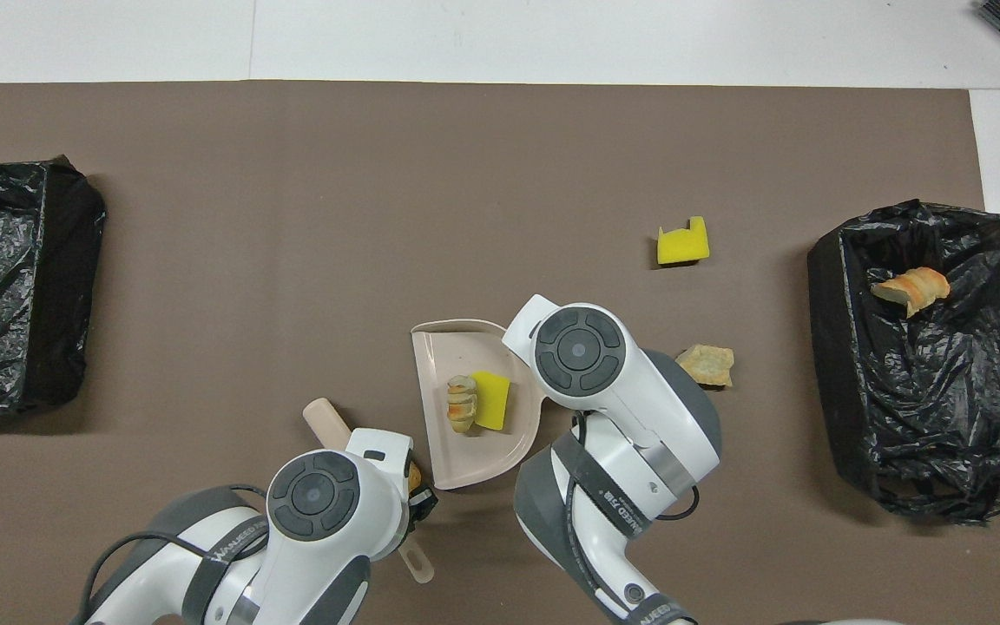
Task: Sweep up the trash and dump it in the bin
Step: 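Brush the gathered trash into the dustpan with the left gripper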
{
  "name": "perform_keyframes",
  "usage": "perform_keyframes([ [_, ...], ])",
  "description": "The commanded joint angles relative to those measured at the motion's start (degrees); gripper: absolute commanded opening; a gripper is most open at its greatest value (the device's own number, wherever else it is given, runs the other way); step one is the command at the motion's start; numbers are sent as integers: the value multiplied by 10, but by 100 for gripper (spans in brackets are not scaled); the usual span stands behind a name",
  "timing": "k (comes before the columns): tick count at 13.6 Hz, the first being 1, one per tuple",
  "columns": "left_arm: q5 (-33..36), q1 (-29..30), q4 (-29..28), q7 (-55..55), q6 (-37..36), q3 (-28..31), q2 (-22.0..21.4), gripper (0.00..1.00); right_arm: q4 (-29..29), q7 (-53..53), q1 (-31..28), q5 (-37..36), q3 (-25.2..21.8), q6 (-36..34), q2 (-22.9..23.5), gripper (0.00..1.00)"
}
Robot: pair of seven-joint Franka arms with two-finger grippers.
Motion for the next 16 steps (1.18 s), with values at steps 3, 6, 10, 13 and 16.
perform_keyframes([
  [3, -14, -11, 144, 18, 18, 0, 94, 0, -16, -16, -9, -15, 4, 2, -15, 0],
  [6, -6, -35, 147, 65, -1, -8, 87, 0, -14, -18, -10, -15, 3, -7, -15, 0],
  [10, 5, -27, 167, 120, -81, -3, 58, 0, -15, -33, -26, -13, 4, 1, -13, 0],
  [13, 4, -14, 162, 113, -213, 0, 23, 0, -16, -33, -25, -13, 5, 1, -14, 0],
  [16, 5, -5, 106, 109, -245, -1, -20, 0, -15, -34, -25, -13, 4, 2, -14, 0],
])
